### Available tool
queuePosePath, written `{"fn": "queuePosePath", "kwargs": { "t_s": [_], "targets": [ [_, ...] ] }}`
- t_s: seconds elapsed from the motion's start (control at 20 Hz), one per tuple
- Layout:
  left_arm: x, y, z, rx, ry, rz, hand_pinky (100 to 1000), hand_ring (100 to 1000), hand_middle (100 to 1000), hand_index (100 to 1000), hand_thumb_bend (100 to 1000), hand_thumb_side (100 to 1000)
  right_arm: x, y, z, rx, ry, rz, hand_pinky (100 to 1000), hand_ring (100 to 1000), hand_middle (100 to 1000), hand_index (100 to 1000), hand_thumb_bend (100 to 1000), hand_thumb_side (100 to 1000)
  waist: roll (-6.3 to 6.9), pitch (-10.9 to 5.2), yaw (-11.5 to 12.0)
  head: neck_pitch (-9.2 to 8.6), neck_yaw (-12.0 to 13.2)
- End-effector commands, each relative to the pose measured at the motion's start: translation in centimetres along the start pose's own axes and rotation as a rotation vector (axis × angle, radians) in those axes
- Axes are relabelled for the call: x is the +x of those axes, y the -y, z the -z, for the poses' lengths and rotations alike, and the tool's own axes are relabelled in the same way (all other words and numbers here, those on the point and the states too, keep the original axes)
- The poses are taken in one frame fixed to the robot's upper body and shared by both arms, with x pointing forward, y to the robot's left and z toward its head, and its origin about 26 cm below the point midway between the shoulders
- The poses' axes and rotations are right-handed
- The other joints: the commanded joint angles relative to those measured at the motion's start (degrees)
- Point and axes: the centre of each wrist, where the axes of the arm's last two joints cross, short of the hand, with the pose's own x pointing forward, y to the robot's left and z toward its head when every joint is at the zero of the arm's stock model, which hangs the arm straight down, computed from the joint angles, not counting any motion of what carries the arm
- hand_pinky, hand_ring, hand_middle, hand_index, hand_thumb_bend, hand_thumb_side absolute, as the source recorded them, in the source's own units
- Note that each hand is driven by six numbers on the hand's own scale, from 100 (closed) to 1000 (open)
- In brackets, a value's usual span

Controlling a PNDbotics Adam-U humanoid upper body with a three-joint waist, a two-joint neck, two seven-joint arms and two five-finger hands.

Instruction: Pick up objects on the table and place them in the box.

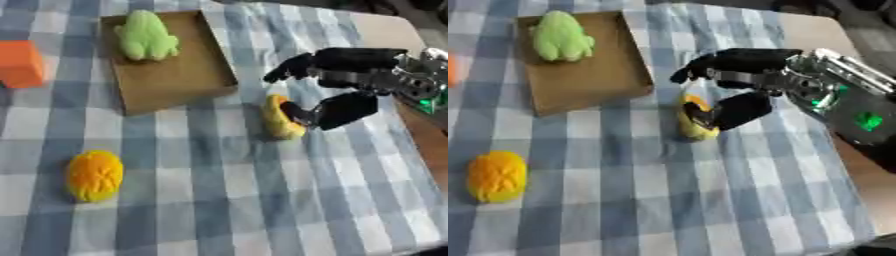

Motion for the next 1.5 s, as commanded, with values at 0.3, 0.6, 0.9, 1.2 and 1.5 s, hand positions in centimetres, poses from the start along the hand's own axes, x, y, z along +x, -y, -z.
{"fn": "queuePosePath", "kwargs": {
  "t_s": [0.3,0.6,0.9,1.2,1.5],
  "targets": [
    [0.6,-0.1,0.5,-0.007,0.027,-0.006,903,720,808,868,100,703,-1.5,-0.1,-0.3,0.016,-0.069,-0.063,848,930,903,981,100,762,0.47,-0.93,-0.1,-0.88,0.1],
    [0.6,0.0,0.5,-0.006,0.024,-0.012,903,721,809,869,100,708,-1.7,-0.8,0.0,0.053,-0.064,-0.069,849,931,899,959,100,800,0.48,-0.78,0.1,-1.03,0.2],
    [0.6,0.1,0.5,-0.009,0.024,-0.020,902,721,809,868,100,712,-2.2,-1.2,0.5,0.058,-0.079,-0.098,847,932,890,932,100,740,0.45,-0.59,0.5,-1.33,0.1],
    [0.6,0.3,0.5,-0.009,0.022,-0.028,902,720,808,866,100,717,-3.7,-2.2,1.5,0.046,-0.145,-0.141,837,918,884,955,100,702,0.35,-0.36,1.0,-1.48,-0.1],
    [0.6,0.4,0.5,-0.011,0.020,-0.035,902,721,809,866,100,720,-4.8,-3.8,2.5,0.078,-0.179,-0.170,834,917,886,970,100,711,0.41,-0.24,1.2,-1.52,-0.6]
  ]
}}
